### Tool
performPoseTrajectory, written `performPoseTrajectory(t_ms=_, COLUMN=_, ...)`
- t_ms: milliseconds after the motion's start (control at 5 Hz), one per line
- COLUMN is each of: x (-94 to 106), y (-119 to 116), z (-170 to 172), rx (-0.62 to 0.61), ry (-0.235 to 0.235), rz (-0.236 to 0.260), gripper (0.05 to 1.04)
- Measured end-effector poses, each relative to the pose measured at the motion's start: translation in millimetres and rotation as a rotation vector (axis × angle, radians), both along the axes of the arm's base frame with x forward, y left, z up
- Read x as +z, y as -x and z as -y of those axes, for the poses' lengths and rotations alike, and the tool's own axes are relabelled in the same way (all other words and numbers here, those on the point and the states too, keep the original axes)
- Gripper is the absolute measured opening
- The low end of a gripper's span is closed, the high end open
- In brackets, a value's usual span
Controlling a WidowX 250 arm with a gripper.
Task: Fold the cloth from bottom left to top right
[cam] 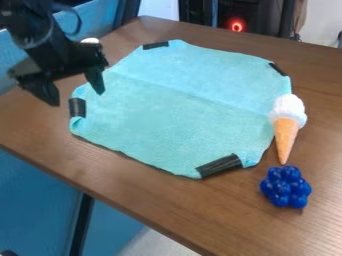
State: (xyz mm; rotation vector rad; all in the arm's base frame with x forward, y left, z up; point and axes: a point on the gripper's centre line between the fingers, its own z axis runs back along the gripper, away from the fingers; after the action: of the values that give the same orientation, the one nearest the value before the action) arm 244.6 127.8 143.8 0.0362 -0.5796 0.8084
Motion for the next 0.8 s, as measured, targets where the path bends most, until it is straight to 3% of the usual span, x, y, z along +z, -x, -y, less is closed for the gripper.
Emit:
performPoseTrajectory(t_ms=200, x=-10.8, y=-3.4, z=-15.1, rx=0.055, ry=-0.033, rz=0.012, gripper=0.999)
performPoseTrajectory(t_ms=400, x=-26.3, y=-3.1, z=-33.2, rx=0.082, ry=-0.048, rz=-0.01, gripper=0.999)
performPoseTrajectory(t_ms=800, x=-41.7, y=-9.1, z=-52.1, rx=0.1, ry=-0.05, rz=-0.036, gripper=0.999)
